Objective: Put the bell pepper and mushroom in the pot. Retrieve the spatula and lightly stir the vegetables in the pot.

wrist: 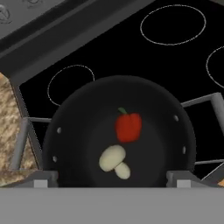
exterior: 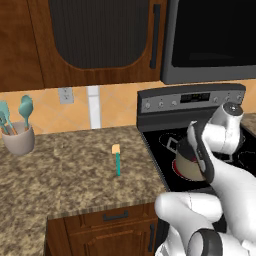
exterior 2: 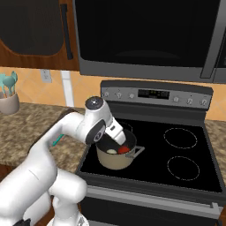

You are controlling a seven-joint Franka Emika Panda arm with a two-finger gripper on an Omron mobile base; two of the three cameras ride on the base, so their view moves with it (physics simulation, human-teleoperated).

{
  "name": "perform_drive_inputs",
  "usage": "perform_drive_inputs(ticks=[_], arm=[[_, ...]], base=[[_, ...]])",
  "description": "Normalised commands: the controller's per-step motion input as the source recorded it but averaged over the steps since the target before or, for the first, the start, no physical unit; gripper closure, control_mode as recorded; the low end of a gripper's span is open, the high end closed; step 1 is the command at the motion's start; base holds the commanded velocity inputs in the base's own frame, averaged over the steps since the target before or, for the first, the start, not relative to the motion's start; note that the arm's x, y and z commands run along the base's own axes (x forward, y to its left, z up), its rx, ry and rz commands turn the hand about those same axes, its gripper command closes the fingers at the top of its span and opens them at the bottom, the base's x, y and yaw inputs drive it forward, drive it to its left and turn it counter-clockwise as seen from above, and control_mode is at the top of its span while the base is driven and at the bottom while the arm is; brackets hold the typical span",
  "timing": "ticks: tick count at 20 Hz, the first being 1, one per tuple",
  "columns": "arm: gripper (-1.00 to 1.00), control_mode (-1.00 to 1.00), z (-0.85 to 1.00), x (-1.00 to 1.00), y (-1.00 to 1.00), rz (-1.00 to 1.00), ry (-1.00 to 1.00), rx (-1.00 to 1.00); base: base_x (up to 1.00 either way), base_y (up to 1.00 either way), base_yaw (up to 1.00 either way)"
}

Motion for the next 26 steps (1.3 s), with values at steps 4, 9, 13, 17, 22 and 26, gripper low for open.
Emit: perform_drive_inputs(ticks=[4,9,13,17,22,26], arm=[[-1.00,-1.00,0.88,-0.61,0.47,0.10,0.09,0.00],[-1.00,-1.00,0.50,-0.64,0.66,0.19,0.22,0.00],[-1.00,-1.00,0.19,-0.56,0.74,0.19,0.12,0.00],[-1.00,-1.00,0.02,-0.44,0.85,0.17,0.04,0.00],[-1.00,-1.00,0.00,0.01,0.94,0.09,0.01,0.01],[-1.00,-1.00,-0.06,0.41,0.98,0.05,0.13,-0.01]], base=[[0.00,0.00,0.00],[0.00,0.00,0.00],[0.00,0.00,0.00],[0.00,0.00,0.00],[0.00,0.00,0.00],[0.00,0.00,0.00]])
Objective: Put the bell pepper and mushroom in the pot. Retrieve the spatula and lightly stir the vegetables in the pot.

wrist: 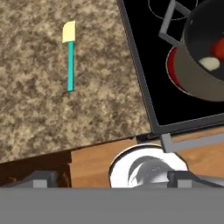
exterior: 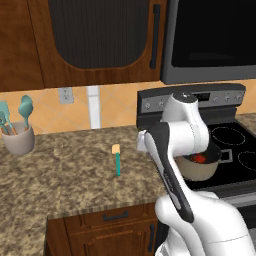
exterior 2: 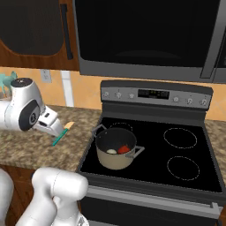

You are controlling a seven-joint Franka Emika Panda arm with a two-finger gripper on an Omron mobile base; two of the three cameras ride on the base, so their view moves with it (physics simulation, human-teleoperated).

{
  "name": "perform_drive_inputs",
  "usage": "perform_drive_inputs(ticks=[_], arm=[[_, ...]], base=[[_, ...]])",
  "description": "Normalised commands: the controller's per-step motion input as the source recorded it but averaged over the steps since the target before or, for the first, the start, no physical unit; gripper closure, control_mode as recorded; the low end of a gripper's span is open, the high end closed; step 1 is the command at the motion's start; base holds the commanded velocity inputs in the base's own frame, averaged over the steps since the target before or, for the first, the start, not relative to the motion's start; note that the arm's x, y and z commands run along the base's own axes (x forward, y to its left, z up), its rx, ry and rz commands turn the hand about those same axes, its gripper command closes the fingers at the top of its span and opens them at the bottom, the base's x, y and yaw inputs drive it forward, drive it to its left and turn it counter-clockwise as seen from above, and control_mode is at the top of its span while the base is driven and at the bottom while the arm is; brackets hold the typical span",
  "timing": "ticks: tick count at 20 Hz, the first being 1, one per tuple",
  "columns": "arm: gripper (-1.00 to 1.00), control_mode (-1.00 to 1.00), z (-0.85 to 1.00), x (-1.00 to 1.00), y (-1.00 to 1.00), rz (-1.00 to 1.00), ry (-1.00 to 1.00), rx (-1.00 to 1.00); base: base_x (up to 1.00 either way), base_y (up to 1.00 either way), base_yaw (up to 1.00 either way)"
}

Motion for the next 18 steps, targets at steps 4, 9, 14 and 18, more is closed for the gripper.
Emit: perform_drive_inputs(ticks=[4,9,14,18], arm=[[-1.00,-1.00,-0.19,0.57,0.81,0.00,0.18,-0.02],[-1.00,-1.00,-0.31,0.62,0.56,0.01,0.16,0.00],[-1.00,-1.00,-0.34,0.29,0.22,0.02,0.07,0.00],[-1.00,-1.00,-0.59,0.25,0.00,0.07,0.01,-0.02]], base=[[0.00,0.00,0.00],[0.00,0.00,0.00],[0.00,0.00,0.00],[0.00,0.00,0.00]])
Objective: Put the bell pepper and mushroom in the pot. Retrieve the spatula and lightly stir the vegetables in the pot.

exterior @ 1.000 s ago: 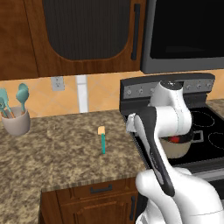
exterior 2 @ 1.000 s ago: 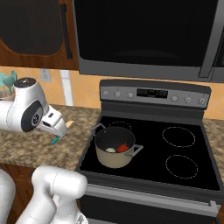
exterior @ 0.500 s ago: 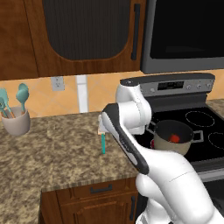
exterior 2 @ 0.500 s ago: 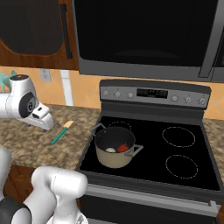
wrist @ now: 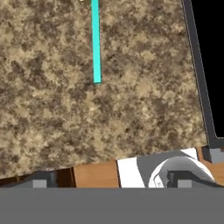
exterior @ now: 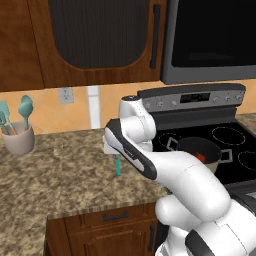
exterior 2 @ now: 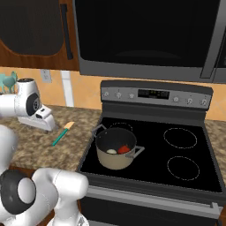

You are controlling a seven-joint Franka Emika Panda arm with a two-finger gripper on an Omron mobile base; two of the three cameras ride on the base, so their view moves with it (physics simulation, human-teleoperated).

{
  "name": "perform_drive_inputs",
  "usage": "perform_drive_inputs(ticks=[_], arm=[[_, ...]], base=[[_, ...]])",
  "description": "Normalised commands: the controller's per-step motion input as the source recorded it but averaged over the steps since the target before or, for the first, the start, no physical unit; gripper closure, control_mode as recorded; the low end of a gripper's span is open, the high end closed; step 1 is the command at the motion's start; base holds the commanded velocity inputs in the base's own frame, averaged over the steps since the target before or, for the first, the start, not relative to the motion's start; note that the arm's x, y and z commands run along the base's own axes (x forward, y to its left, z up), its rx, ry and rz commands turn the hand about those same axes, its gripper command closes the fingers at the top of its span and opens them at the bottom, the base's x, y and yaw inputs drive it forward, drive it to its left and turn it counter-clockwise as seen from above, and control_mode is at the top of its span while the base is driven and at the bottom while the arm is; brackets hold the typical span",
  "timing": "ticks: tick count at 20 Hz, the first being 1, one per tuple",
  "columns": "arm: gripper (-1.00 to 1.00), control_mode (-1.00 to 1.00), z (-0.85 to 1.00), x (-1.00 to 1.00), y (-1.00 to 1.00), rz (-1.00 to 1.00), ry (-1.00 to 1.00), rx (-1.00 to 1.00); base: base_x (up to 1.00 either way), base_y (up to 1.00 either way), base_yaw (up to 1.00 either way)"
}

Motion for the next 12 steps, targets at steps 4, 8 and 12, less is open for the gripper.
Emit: perform_drive_inputs(ticks=[4,8,12], arm=[[-1.00,-1.00,-0.52,0.23,-0.05,0.09,-0.02,0.00],[-1.00,-1.00,-0.43,0.31,0.00,0.06,-0.04,0.00],[-1.00,-1.00,-0.30,0.49,0.06,0.02,0.00,0.00]], base=[[0.00,0.00,0.00],[0.00,0.00,0.00],[0.00,0.00,0.00]])
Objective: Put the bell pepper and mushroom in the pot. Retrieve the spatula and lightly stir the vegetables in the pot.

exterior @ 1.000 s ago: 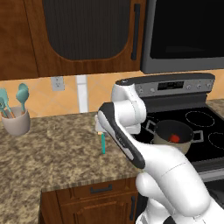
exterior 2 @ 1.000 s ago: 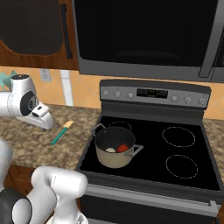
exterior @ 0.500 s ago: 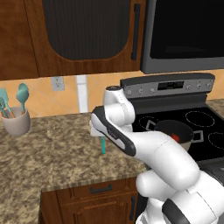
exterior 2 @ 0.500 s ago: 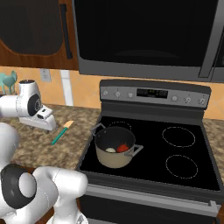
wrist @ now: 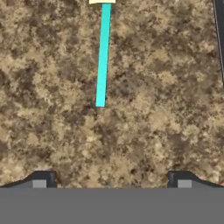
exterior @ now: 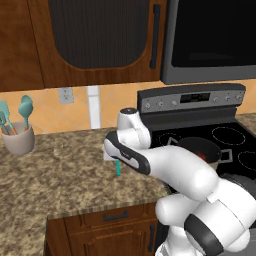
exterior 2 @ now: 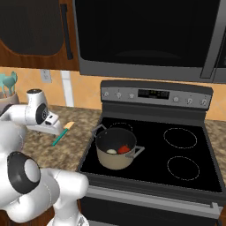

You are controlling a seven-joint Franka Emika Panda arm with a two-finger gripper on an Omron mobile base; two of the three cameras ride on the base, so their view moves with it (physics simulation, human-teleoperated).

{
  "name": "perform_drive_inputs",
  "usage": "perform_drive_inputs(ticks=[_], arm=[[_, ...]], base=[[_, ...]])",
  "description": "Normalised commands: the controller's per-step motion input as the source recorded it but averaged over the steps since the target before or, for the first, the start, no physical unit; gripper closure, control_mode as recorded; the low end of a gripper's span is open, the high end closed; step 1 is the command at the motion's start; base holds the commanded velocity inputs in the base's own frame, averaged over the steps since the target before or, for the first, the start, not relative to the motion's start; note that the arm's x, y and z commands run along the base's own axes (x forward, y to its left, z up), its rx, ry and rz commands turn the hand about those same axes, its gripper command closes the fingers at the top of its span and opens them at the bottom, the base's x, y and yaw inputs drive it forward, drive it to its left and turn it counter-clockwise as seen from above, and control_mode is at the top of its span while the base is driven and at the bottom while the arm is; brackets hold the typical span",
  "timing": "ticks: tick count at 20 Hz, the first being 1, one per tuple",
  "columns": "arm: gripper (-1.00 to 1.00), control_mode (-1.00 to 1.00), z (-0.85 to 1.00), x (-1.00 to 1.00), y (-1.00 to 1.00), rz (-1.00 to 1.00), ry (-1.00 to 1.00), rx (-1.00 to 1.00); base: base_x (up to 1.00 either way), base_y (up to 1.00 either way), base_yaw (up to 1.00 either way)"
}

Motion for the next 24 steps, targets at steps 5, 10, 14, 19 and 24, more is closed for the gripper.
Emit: perform_drive_inputs(ticks=[5,10,14,19,24], arm=[[-1.00,-1.00,-0.31,0.46,0.02,0.00,0.00,0.00],[-1.00,-1.00,-0.24,0.32,0.09,0.00,0.00,0.00],[-1.00,-1.00,-0.29,0.19,0.13,0.00,0.00,-0.01],[-1.00,-1.00,-0.29,0.09,0.03,0.00,-0.06,0.00],[-1.00,-1.00,-0.19,0.00,0.00,0.00,-0.13,0.00]], base=[[0.00,0.00,0.00],[0.00,0.00,0.00],[0.00,0.00,0.00],[0.00,0.00,0.00],[0.00,0.00,0.00]])
